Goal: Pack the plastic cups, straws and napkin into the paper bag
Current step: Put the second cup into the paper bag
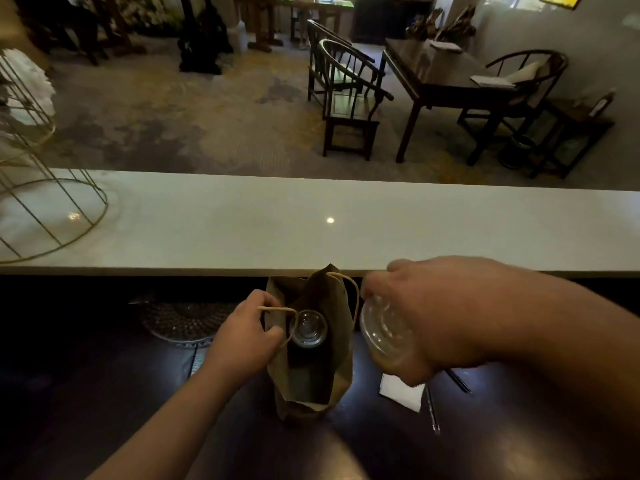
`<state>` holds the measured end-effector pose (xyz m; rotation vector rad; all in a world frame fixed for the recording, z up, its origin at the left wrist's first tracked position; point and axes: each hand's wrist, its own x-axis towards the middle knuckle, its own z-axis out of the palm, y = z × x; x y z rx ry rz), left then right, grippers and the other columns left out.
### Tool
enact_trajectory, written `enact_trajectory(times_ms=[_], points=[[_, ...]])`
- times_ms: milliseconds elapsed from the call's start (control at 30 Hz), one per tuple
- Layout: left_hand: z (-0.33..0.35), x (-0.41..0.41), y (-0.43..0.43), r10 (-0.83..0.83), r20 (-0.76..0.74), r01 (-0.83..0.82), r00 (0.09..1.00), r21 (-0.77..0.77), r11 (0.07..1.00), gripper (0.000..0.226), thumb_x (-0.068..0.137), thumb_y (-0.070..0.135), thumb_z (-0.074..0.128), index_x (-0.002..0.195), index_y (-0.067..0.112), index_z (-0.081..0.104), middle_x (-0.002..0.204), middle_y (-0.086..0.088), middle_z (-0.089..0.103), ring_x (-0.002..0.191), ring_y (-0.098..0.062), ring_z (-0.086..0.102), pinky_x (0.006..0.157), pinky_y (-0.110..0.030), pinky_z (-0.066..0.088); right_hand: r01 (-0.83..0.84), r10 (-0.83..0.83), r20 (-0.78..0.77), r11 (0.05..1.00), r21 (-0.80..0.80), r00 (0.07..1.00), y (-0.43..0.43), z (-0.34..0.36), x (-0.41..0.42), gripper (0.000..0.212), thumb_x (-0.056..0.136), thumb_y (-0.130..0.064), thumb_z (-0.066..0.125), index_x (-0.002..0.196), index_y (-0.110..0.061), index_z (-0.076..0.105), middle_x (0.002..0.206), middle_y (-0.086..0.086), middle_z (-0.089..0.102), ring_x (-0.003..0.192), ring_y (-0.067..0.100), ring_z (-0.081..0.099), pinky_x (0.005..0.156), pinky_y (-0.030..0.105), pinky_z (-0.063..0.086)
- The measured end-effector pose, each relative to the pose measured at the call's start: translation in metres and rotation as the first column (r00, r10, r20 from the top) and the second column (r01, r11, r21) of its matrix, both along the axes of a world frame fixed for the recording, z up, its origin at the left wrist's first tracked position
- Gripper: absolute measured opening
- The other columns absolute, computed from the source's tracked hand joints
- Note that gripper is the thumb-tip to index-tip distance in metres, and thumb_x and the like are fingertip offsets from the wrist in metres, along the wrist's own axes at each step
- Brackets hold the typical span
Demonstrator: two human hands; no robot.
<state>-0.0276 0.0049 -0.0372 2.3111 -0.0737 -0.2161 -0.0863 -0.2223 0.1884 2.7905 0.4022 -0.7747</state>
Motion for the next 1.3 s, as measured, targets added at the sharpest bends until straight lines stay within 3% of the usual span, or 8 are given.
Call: enact_trajectory(times_ms=[333,467,600,700,867,1067,1233,1300], points=[[0.0,0.002,0.004,-0.007,0.003,0.007,1.0,0.0,1.0,0.027,0.08,0.025,0.075,0.092,0.037,0.054,0.089,0.008,0.066,0.07,-0.007,0.06,0.055,-0.026,0.04,-0.156,0.158,-0.004,0.977,0.142,0.987,0.058,-0.042,0.044,0.085,0.07,-0.051,0.085,0.141,-0.034,0.041,0.118,-0.004,0.054,0.095,0.02,0.057,0.068,0.035,0.048],[0.0,0.003,0.006,-0.004,0.007,0.004,1.0,-0.008,1.0,0.026,0.08,0.019,0.072,0.094,0.034,0.055,0.089,0.007,0.065,0.071,-0.007,0.059,0.056,-0.027,0.041,-0.179,0.185,-0.063,0.98,0.09,0.981,0.065,-0.073,0.053,0.086,0.075,-0.045,0.085,0.145,-0.028,0.038,0.12,0.001,0.054,0.094,0.019,0.05,0.07,0.035,0.041],[-0.002,0.004,0.009,-0.003,0.011,0.003,1.0,0.004,1.0,0.028,0.08,0.016,0.069,0.093,0.035,0.054,0.088,0.007,0.065,0.068,-0.007,0.059,0.054,-0.026,0.04,-0.154,0.158,-0.109,0.987,0.045,0.981,0.063,-0.098,0.057,0.088,0.076,-0.046,0.085,0.148,-0.024,0.038,0.131,0.005,0.054,0.113,0.026,0.057,0.078,0.036,0.046],[-0.003,0.004,0.009,-0.004,-0.004,0.004,1.0,0.005,1.0,0.029,0.082,0.017,0.069,0.095,0.037,0.053,0.09,0.007,0.064,0.07,-0.008,0.061,0.055,-0.026,0.042,-0.146,0.148,-0.148,0.989,0.023,0.978,0.068,-0.119,0.055,0.09,0.076,-0.047,0.085,0.149,-0.024,0.038,0.133,0.007,0.053,0.115,0.028,0.057,0.086,0.039,0.051],[-0.002,0.004,0.008,-0.012,0.002,0.012,1.0,-0.01,1.0,0.026,0.08,0.022,0.069,0.093,0.038,0.052,0.092,0.009,0.064,0.073,-0.008,0.061,0.056,-0.028,0.045,-0.072,0.065,-0.235,0.997,-0.021,0.97,0.083,-0.159,0.057,0.089,0.076,-0.04,0.086,0.149,-0.023,0.038,0.133,0.009,0.055,0.112,0.03,0.061,0.089,0.044,0.057],[-0.002,0.006,0.007,0.005,-0.009,-0.005,1.0,0.003,1.0,0.028,0.08,0.02,0.068,0.094,0.037,0.052,0.091,0.01,0.062,0.069,-0.007,0.058,0.055,-0.026,0.04,0.056,-0.061,-0.365,0.998,-0.026,0.929,0.088,-0.187,0.063,0.095,0.08,-0.032,0.086,0.156,-0.019,0.031,0.151,0.011,0.045,0.136,0.036,0.047,0.108,0.05,0.046],[-0.003,0.004,0.007,0.005,-0.004,-0.005,1.0,-0.003,1.0,0.029,0.078,0.019,0.069,0.094,0.037,0.052,0.089,0.011,0.06,0.067,-0.007,0.056,0.055,-0.028,0.039,0.189,-0.174,-0.452,0.982,-0.014,0.875,0.085,-0.214,0.067,0.105,0.085,-0.025,0.082,0.162,-0.024,0.01,0.148,0.016,0.047,0.128,0.041,0.052,0.104,0.052,0.05],[-0.004,0.003,0.007,0.001,-0.002,-0.001,1.0,-0.015,1.0,0.03,0.078,0.018,0.069,0.094,0.037,0.052,0.091,0.012,0.061,0.069,-0.007,0.058,0.056,-0.028,0.041,0.201,-0.183,-0.447,0.98,-0.009,0.876,0.085,-0.222,0.068,0.102,0.086,-0.024,0.08,0.162,-0.022,0.012,0.144,0.017,0.051,0.123,0.039,0.057,0.101,0.051,0.052]])
